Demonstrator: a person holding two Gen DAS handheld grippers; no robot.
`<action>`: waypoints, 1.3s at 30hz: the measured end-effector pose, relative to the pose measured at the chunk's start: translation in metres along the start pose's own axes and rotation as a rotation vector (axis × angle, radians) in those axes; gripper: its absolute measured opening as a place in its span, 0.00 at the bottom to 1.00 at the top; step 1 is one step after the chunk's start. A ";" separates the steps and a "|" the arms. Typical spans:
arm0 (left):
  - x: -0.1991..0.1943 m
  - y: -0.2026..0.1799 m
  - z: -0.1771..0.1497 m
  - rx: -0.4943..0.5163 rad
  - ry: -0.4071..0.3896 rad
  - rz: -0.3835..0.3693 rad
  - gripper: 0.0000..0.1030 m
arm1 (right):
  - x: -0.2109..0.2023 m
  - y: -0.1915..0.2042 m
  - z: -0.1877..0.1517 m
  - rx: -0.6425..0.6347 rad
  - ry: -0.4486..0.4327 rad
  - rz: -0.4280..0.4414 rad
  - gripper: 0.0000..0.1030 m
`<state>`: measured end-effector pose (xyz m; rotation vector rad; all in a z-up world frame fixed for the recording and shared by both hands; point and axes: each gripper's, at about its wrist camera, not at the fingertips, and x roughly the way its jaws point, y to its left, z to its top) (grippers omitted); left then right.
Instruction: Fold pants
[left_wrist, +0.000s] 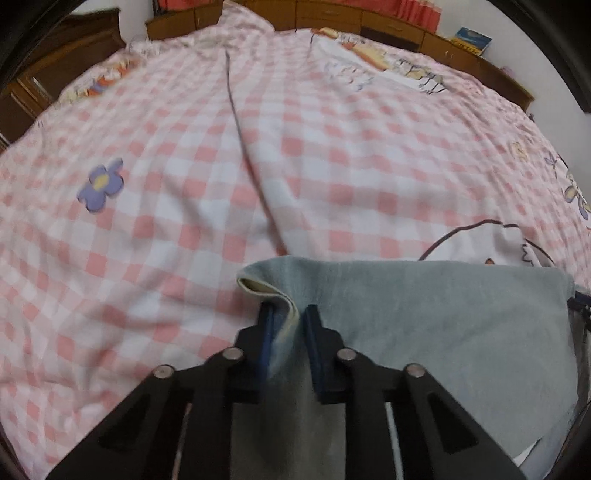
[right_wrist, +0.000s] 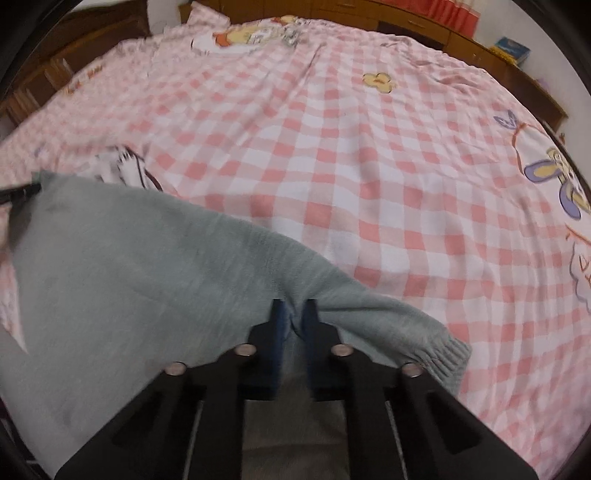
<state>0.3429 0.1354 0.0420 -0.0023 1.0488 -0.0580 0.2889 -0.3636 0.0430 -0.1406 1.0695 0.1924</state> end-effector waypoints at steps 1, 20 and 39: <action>-0.004 -0.001 0.001 -0.001 -0.010 -0.013 0.10 | -0.008 -0.002 0.000 0.017 -0.020 0.012 0.07; -0.183 0.008 -0.082 -0.063 -0.280 -0.146 0.09 | -0.152 0.031 -0.076 -0.062 -0.276 -0.007 0.05; -0.229 0.017 -0.258 -0.139 -0.294 -0.208 0.08 | -0.160 0.058 -0.220 -0.018 -0.234 0.029 0.03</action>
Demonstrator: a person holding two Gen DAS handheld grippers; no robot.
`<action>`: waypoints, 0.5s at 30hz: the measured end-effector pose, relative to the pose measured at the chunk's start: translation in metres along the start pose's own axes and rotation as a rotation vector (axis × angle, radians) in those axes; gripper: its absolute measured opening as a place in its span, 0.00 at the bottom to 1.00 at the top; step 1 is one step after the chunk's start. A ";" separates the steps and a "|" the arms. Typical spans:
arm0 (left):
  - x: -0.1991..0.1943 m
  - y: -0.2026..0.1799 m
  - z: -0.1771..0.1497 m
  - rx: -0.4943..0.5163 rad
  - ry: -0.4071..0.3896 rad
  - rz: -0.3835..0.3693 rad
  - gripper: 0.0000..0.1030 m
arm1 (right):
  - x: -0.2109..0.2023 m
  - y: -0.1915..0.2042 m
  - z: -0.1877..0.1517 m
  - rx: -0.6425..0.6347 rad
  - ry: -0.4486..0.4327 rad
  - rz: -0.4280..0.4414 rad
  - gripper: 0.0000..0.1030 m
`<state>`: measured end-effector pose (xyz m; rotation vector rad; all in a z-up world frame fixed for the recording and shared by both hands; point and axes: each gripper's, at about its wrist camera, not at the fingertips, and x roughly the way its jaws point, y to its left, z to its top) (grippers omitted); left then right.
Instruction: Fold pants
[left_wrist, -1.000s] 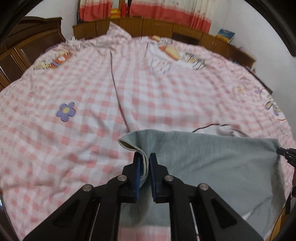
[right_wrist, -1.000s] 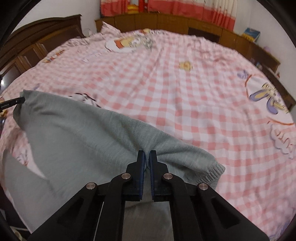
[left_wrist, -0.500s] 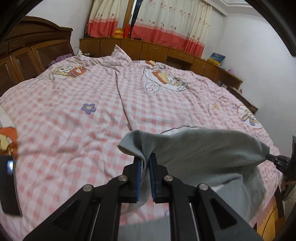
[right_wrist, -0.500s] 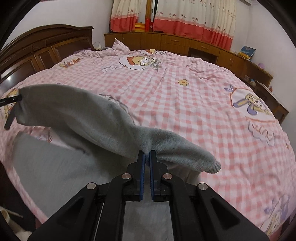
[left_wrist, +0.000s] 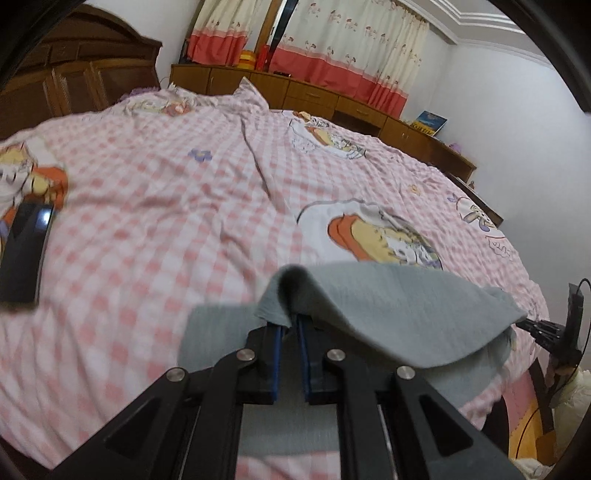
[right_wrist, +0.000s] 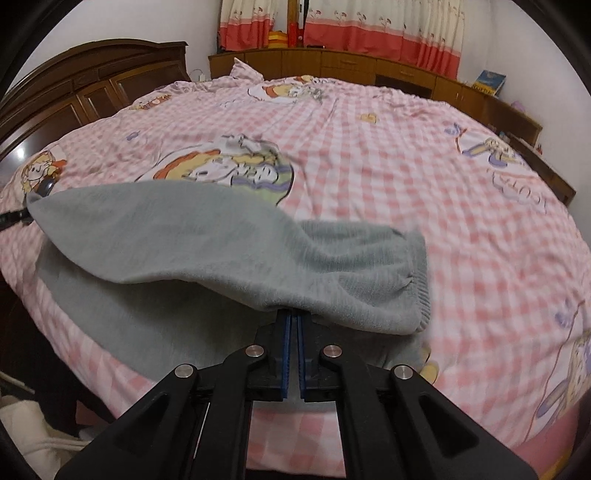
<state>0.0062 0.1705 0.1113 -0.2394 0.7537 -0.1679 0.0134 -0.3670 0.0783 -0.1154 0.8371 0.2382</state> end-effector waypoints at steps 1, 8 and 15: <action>0.001 0.002 -0.010 -0.016 0.008 0.001 0.08 | 0.000 -0.001 -0.005 0.011 0.002 0.000 0.03; 0.003 0.024 -0.048 -0.108 0.035 0.050 0.07 | -0.005 -0.015 -0.024 0.087 0.009 -0.020 0.01; 0.002 0.031 -0.060 -0.148 0.077 0.085 0.08 | 0.009 -0.026 -0.043 0.250 0.086 -0.010 0.17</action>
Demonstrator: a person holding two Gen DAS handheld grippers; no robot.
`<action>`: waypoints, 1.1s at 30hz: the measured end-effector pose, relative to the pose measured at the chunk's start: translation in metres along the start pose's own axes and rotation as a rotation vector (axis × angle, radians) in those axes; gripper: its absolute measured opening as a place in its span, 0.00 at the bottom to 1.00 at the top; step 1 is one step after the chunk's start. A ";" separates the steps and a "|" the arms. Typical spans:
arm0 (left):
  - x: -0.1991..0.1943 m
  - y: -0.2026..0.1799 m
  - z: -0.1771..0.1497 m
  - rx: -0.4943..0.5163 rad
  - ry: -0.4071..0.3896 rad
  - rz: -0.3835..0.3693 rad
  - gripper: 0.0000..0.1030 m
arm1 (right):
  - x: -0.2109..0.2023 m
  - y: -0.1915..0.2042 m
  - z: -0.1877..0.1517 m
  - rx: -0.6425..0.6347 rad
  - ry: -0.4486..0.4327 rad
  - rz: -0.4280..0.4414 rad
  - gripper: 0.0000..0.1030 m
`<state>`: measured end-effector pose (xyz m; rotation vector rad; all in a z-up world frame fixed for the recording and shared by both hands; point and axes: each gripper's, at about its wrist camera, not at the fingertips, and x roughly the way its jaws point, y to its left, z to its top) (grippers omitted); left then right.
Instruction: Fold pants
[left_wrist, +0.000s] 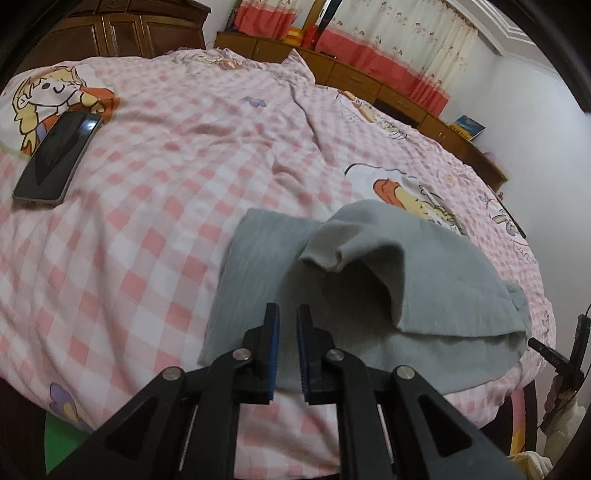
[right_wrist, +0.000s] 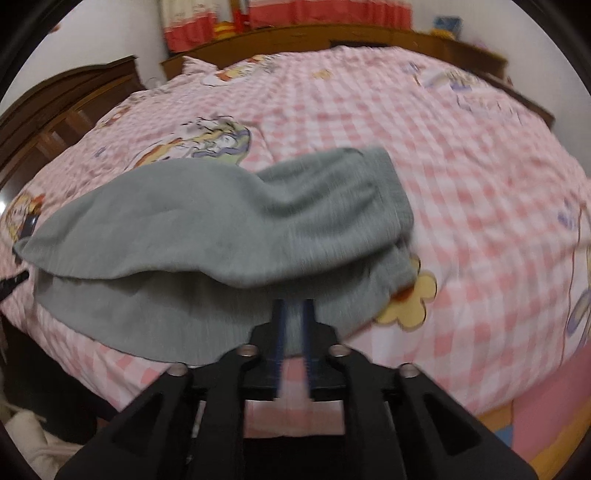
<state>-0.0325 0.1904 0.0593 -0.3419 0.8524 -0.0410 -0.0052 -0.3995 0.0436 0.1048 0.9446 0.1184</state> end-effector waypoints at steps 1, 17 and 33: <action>-0.001 -0.002 -0.002 0.005 0.001 -0.002 0.12 | 0.002 -0.001 -0.002 0.020 0.003 0.006 0.18; 0.023 -0.061 -0.026 0.049 0.140 -0.058 0.72 | 0.001 -0.007 -0.015 0.138 0.019 -0.004 0.35; 0.045 -0.080 -0.002 -0.104 0.108 -0.158 0.72 | 0.028 -0.031 0.027 0.499 0.074 0.191 0.35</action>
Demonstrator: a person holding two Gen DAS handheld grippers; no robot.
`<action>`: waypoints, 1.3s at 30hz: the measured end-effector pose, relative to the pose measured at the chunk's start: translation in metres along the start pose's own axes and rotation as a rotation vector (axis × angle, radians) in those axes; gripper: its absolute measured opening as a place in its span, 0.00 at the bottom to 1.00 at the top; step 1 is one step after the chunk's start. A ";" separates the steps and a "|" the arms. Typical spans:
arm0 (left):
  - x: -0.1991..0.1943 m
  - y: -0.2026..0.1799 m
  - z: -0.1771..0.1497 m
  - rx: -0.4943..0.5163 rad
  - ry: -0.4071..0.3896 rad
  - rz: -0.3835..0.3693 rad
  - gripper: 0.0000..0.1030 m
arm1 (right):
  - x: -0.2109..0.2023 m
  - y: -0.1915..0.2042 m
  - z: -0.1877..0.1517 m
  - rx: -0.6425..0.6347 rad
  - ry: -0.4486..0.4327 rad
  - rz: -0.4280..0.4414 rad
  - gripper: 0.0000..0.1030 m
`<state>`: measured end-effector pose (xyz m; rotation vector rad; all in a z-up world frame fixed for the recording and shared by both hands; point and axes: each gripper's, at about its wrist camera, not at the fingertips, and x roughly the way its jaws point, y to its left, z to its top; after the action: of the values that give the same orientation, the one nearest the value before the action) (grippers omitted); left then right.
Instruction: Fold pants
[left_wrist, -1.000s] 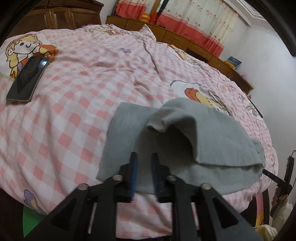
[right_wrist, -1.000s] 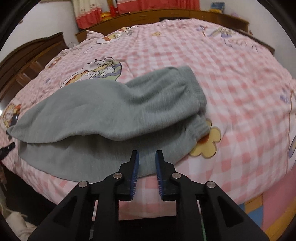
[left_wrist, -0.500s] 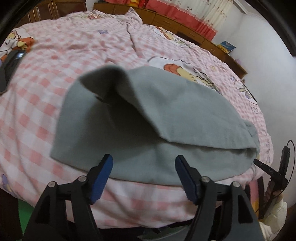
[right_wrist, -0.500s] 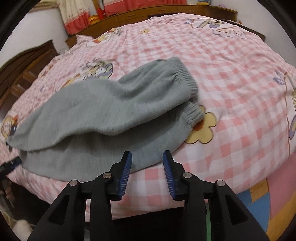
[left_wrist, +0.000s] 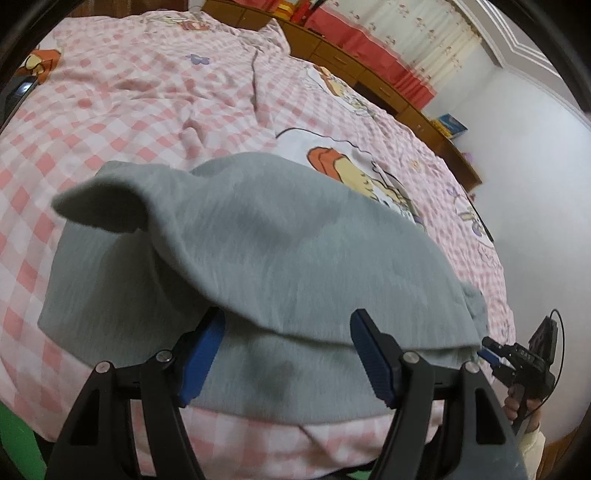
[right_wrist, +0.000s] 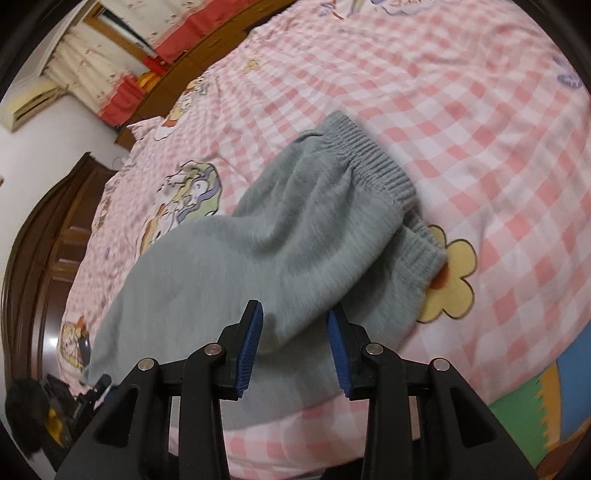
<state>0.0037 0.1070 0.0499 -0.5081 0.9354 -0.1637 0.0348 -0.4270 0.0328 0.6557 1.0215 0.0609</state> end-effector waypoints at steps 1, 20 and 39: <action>0.003 0.002 0.002 -0.013 0.001 0.003 0.72 | 0.004 -0.001 0.002 0.014 0.003 -0.007 0.35; -0.017 -0.023 0.046 0.063 -0.107 -0.046 0.04 | -0.029 0.031 0.056 -0.034 -0.125 0.031 0.06; -0.015 0.014 -0.029 0.106 -0.014 0.135 0.04 | 0.002 -0.026 -0.024 -0.058 -0.020 -0.037 0.06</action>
<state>-0.0293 0.1149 0.0398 -0.3468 0.9394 -0.0865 0.0104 -0.4363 0.0085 0.5832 1.0088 0.0515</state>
